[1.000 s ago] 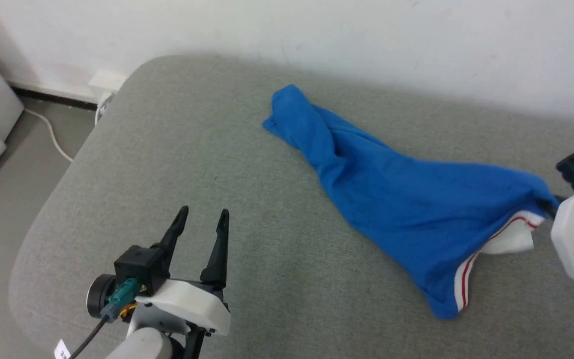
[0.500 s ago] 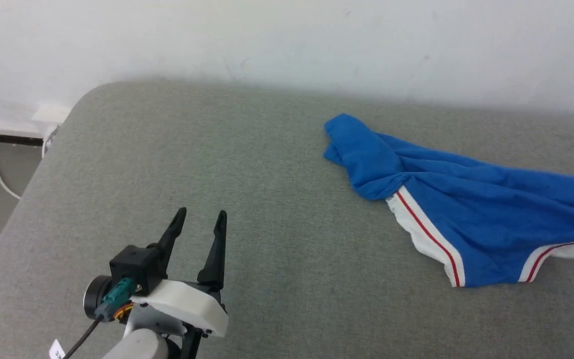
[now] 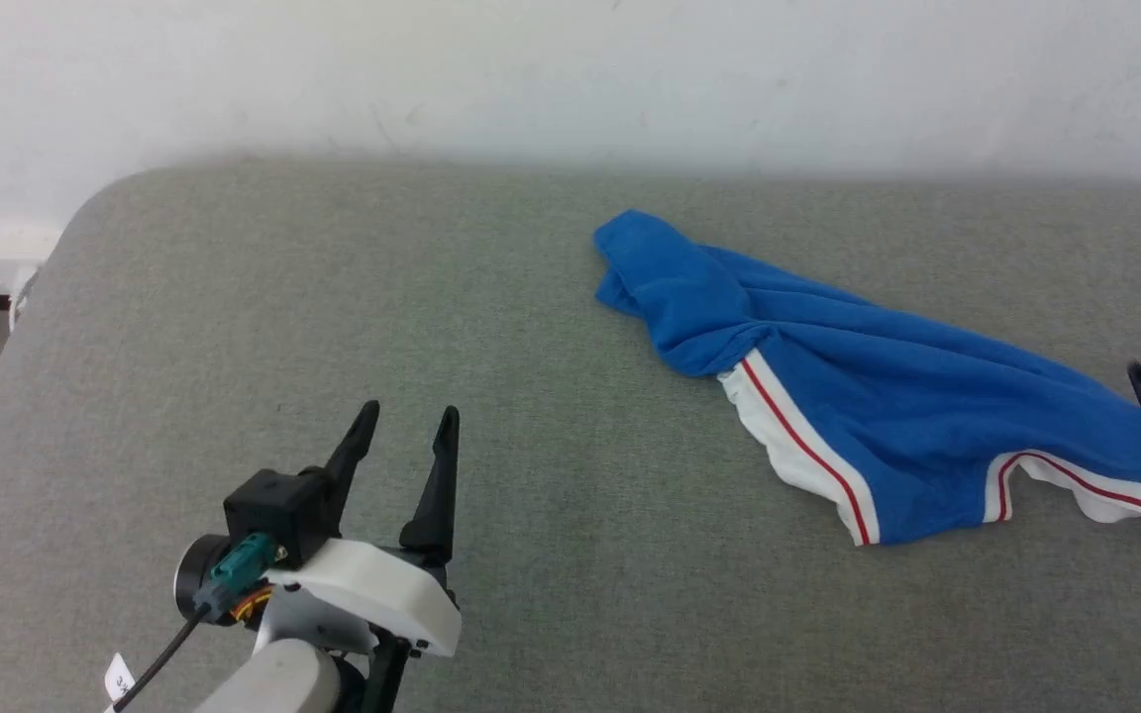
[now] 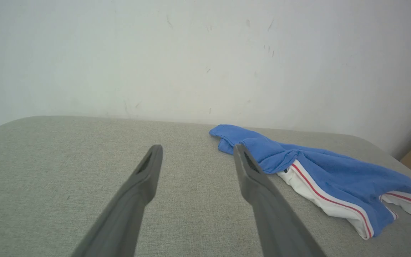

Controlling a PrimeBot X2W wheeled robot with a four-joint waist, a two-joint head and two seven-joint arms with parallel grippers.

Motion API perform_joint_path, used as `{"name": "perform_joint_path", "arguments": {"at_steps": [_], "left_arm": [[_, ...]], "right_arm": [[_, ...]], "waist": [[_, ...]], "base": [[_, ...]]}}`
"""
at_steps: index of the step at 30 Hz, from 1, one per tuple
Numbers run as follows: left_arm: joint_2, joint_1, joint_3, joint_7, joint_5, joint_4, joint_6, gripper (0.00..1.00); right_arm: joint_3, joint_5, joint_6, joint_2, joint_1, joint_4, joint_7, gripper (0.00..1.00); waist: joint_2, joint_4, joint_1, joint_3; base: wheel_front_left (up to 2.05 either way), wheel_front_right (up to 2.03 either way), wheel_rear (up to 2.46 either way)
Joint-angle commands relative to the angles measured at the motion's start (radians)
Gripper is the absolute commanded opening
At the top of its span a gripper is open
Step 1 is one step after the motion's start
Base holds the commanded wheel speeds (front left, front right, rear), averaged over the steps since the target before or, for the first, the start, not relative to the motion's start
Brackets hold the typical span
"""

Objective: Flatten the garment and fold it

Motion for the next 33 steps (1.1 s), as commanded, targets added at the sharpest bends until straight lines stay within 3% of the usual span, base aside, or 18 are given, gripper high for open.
{"name": "perform_joint_path", "arguments": {"at_steps": [1, 9, 13, 18, 21, 26, 33], "left_arm": [[-0.005, -0.01, 0.002, 0.006, -0.011, -0.001, -0.002, 1.0], [-0.018, -0.043, -0.011, 0.087, -0.036, 0.015, 0.011, 1.0], [-0.03, -0.104, -0.042, 0.232, -0.062, 0.051, 0.027, 1.0], [-0.088, -0.255, -0.102, 0.482, -0.131, 0.095, -0.003, 1.0], [-0.15, -0.34, -0.124, 0.636, -0.209, 0.142, -0.023, 1.0], [-0.208, -0.455, -0.167, 0.828, -0.259, 0.266, -0.017, 1.0], [-0.274, -0.547, -0.168, 0.909, -0.288, 0.402, 0.001, 1.0]], "right_arm": [[0.003, 0.013, -0.002, 0.006, -0.01, -0.018, -0.024, 1.0], [0.032, 0.056, -0.002, 0.086, 0.077, -0.187, -0.184, 1.0], [-0.001, 0.03, -0.002, 0.175, 0.158, -0.254, -0.19, 1.0], [-0.026, -0.022, -0.002, 0.245, 0.223, -0.321, -0.177, 1.0], [-0.029, -0.04, -0.002, 0.256, 0.229, -0.345, -0.179, 1.0], [-0.028, -0.05, -0.002, 0.258, 0.207, -0.366, -0.187, 1.0], [-0.016, -0.058, -0.002, 0.27, 0.19, -0.366, -0.211, 1.0]], "waist": [[0.0, -0.019, 0.0, -0.008], [0.0, -0.079, 0.0, -0.004], [0.0, -0.116, 0.0, 0.021], [0.0, -0.166, 0.0, 0.065], [0.0, -0.201, 0.0, 0.092], [0.0, -0.261, 0.0, 0.13], [0.0, -0.317, 0.0, 0.178]], "base": [[0.0, 0.0, 0.0], [0.0, 0.0, 0.0], [0.0, 0.0, 0.0], [0.0, 0.0, 0.0], [0.0, 0.0, 0.0], [0.0, 0.0, 0.0], [0.0, 0.0, 0.0]]}}
